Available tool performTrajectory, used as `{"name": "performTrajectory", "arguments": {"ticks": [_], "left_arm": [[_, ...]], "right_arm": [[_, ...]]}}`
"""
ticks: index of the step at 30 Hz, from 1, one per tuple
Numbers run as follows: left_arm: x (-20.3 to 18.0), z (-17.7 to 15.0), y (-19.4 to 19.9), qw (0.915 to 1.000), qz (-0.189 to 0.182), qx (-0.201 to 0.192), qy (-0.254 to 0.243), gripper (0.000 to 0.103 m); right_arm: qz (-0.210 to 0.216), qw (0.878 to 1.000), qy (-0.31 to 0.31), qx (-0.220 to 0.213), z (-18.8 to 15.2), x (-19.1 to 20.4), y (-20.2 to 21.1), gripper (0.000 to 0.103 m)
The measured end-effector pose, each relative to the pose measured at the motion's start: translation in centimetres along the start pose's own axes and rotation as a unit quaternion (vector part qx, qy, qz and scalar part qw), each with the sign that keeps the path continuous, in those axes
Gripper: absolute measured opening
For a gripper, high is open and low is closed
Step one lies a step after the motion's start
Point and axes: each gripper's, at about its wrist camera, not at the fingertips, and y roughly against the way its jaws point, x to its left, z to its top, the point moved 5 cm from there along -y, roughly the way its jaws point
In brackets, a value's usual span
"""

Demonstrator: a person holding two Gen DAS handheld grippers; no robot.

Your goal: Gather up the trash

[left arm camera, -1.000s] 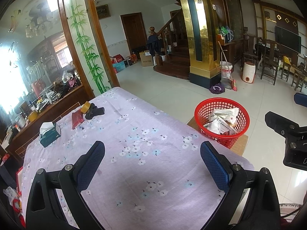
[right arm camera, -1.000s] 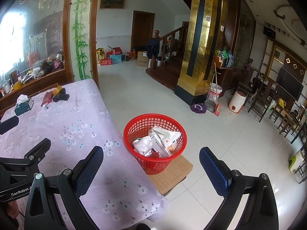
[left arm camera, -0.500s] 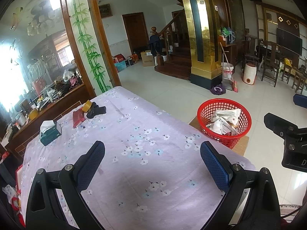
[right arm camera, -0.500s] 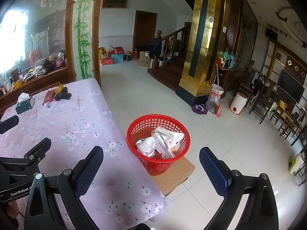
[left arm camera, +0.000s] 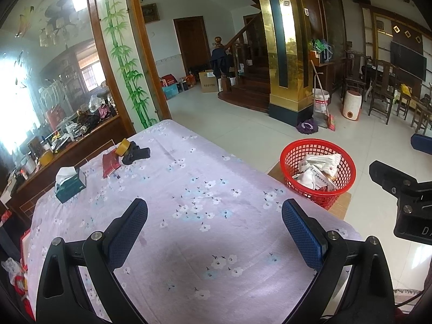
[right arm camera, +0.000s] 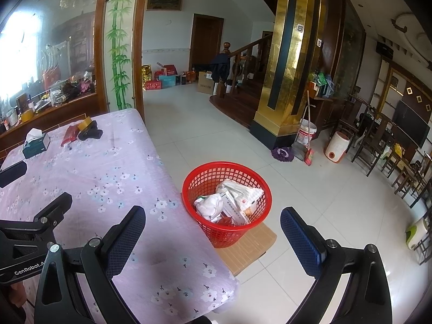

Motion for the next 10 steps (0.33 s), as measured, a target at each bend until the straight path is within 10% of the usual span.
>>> {"name": "performTrajectory", "arguments": {"ticks": [10], "left_arm": [[3.0, -1.2, -0.2, 0.9982, -0.002, 0.017, 0.058, 0.099]], "right_arm": [[0.018, 1.000, 0.009, 0.006, 0.2, 1.8, -1.0, 0.102]]}}
